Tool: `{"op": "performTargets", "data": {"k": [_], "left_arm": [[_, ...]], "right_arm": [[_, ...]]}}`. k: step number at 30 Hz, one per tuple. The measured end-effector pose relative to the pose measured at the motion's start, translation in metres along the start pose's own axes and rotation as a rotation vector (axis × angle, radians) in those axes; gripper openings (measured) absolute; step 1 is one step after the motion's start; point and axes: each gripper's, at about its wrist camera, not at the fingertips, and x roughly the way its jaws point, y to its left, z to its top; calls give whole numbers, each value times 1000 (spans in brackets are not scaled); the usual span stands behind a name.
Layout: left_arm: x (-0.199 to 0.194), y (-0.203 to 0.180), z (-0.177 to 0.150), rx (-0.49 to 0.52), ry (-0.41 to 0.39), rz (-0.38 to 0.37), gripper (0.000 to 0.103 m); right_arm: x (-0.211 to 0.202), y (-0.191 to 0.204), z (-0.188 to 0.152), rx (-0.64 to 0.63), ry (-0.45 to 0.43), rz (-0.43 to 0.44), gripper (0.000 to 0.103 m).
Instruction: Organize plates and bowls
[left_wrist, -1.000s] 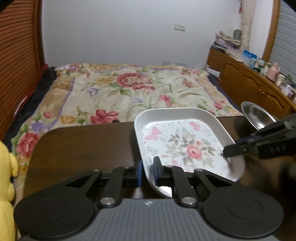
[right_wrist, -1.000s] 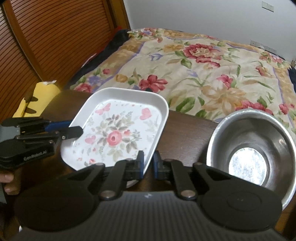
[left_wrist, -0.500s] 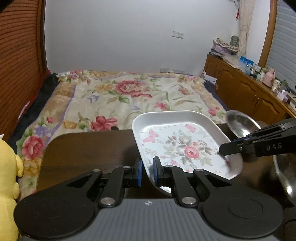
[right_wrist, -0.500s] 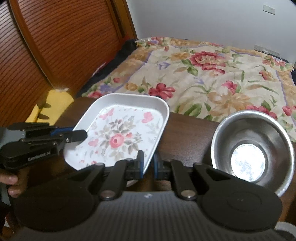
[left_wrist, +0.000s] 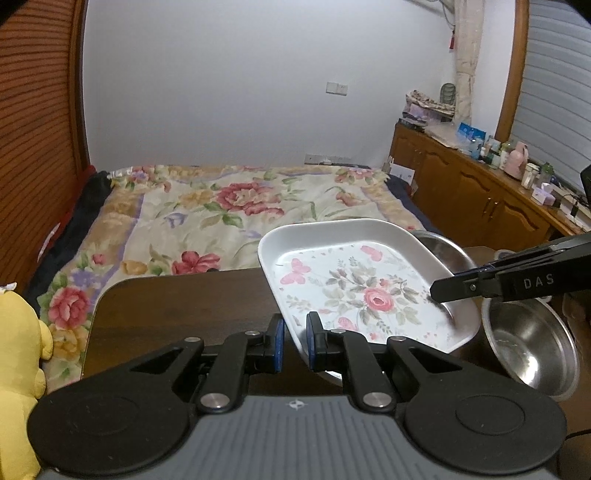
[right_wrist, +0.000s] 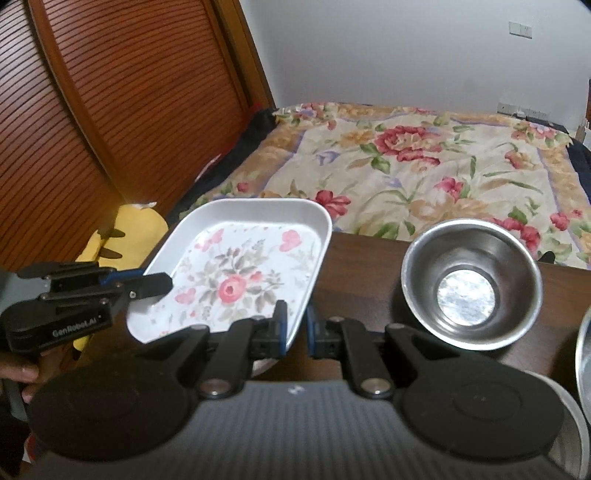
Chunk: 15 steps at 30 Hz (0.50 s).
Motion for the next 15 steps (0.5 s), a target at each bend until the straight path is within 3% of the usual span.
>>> {"op": "performTargets", "data": {"k": [15], "left_arm": [[-54, -29, -18, 1, -61, -37, 14]], "right_arm": [[-43, 1, -28, 25, -59, 18, 12]]}}
